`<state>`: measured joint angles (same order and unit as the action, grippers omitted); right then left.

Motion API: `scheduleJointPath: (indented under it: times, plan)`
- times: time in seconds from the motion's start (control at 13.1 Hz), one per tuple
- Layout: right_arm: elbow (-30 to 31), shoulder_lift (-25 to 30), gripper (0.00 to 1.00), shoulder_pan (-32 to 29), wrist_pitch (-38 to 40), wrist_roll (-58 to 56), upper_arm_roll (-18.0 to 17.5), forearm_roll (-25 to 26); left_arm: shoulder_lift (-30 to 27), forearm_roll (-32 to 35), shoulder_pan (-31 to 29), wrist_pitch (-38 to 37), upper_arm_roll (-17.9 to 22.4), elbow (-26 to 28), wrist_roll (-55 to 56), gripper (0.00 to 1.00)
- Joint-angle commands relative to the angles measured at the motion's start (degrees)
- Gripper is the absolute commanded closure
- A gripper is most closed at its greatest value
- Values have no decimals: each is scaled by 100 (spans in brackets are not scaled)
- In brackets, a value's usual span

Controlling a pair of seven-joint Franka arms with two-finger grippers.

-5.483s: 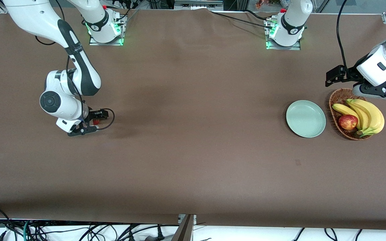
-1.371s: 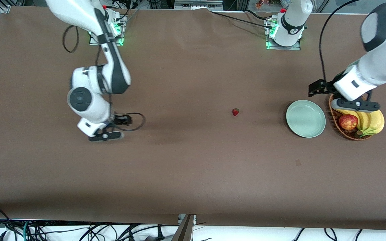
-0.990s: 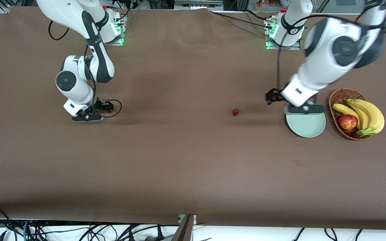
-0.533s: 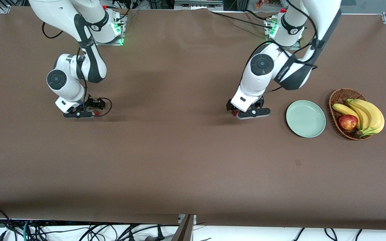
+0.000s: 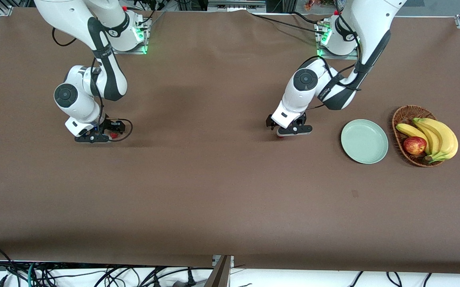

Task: Collect all strawberries into plate
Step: 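Grasp a strawberry with each gripper, left mid-table, right at the pile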

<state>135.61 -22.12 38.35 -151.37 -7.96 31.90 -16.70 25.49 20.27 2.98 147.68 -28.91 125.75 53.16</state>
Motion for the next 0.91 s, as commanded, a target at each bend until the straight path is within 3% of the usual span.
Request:
scheduleJointPath:
  times: [0.0,0.15,0.38,0.69,0.84]
  plan:
    - [-78,-99,32,-64,-24,-153,-140,-281,325,337,-61,156,34,-129,124,0]
    - [-140,-161,36,-56,-24,-153,-140,-316,544,425,-78,147,113,-383,124,0]
    - [-149,-161,51,-55,-15,-170,-140,-316,616,425,-70,147,157,-455,133,0]
    - [-149,-152,82,-55,-6,-363,-140,-316,616,434,-34,129,157,-455,449,35]
    - [-175,-143,88,-38,11,-355,-140,-325,581,434,-26,77,149,-446,580,49]
